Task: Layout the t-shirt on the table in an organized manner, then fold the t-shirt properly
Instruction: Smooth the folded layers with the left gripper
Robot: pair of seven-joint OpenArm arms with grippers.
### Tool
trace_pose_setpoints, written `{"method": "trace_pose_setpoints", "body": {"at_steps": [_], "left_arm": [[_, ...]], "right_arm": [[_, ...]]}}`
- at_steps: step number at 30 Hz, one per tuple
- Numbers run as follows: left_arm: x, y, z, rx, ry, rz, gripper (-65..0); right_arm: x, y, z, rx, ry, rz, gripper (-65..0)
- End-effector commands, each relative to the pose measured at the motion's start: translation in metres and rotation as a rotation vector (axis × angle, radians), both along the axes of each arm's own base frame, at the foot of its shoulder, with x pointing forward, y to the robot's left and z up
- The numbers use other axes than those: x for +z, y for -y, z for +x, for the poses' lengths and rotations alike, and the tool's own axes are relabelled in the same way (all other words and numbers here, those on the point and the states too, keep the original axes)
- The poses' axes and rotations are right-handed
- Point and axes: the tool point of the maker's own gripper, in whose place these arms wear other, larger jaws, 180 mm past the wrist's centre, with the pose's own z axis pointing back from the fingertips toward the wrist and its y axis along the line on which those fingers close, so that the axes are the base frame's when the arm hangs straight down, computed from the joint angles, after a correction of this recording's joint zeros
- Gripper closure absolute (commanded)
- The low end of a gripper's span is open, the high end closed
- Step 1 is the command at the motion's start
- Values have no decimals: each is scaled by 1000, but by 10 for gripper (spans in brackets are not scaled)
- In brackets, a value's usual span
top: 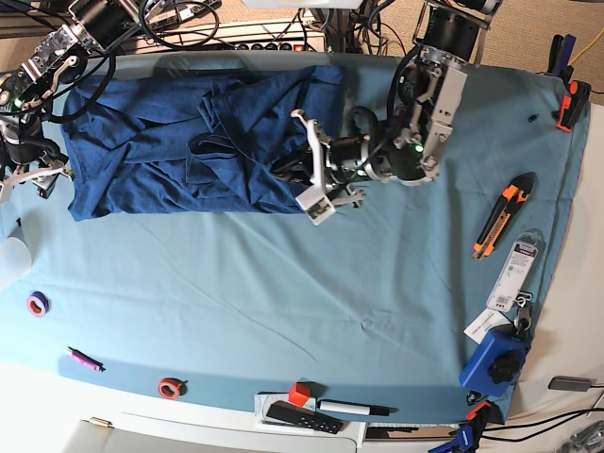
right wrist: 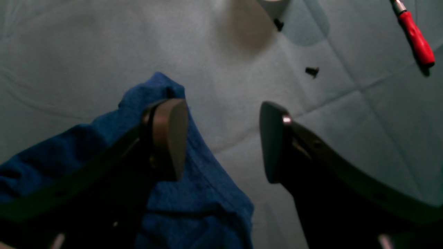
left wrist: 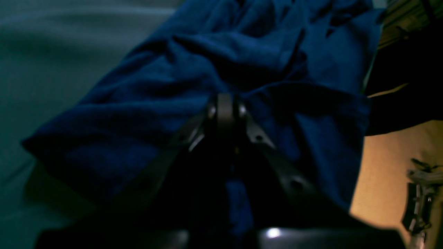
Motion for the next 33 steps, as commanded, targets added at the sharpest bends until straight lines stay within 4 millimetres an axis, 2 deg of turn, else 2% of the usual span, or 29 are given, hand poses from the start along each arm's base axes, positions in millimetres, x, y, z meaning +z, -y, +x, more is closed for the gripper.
{"method": "trace_pose_setpoints", "body": {"at_steps": [1,11,20,23,26,29,33], "left_arm": [[10,8,5,5,35,-21,0],[0,49,-33,-123,62,44,0],[17,80,-93,-372,-20,-90,0],[28,84,-105,-442,-12,-154,0],[40,85,-100,-438,-15,-198,0],[47,77,-77,-383,37,-195,0],[27,49,-27,-205,109,-34,0]], "right_arm": [[18,6,7,5,50,-39,-328],[17,6,7,5,49,-39,-328],[18,6,7,5,51,-40,-328],[18,6,7,5,50,-39,-328],[18,6,7,5,50,-39,-328],[17,6,7,5,49,-39,-328],[18,6,7,5,50,-39,-328]]}}
